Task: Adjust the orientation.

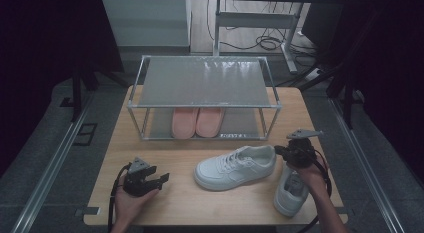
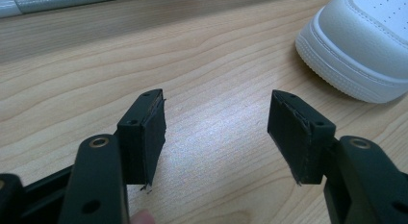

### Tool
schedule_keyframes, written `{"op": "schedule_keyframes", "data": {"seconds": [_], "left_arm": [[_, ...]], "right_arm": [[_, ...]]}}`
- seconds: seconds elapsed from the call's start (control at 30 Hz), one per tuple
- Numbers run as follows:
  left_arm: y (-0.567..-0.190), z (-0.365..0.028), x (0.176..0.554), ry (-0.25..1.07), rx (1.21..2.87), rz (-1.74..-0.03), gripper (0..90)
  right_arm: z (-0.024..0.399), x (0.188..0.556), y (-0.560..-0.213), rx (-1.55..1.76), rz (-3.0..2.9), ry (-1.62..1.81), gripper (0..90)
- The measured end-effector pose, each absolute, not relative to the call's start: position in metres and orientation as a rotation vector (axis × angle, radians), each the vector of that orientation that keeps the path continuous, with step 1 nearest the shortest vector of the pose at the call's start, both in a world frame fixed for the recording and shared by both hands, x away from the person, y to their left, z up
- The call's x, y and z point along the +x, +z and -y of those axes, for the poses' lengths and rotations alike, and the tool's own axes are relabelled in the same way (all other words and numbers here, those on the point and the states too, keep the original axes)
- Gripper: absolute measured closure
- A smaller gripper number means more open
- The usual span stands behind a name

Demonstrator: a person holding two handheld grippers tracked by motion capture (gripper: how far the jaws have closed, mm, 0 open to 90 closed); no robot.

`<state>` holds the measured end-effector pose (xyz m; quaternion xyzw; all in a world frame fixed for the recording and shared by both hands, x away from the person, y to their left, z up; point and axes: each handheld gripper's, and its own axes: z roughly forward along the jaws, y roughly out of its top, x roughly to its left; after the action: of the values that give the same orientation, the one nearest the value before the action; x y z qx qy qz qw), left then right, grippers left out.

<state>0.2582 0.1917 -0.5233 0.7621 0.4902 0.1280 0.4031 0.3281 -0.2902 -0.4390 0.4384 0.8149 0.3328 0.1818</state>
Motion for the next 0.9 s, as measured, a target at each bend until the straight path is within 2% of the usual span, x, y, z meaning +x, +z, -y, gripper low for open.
{"op": "schedule_keyframes", "data": {"seconds": [0.47, 0.9], "left_arm": [[-0.523, -0.192, 0.258, 0.325, 1.924, -1.238, 39.1], [-0.523, -0.191, 0.258, 0.322, 1.929, -1.237, 39.1]], "right_arm": [[0.288, 0.329, -0.439, 1.21, -2.324, 0.919, 90.0], [0.276, 0.307, -0.437, 1.108, -2.419, 0.959, 90.0]]}}
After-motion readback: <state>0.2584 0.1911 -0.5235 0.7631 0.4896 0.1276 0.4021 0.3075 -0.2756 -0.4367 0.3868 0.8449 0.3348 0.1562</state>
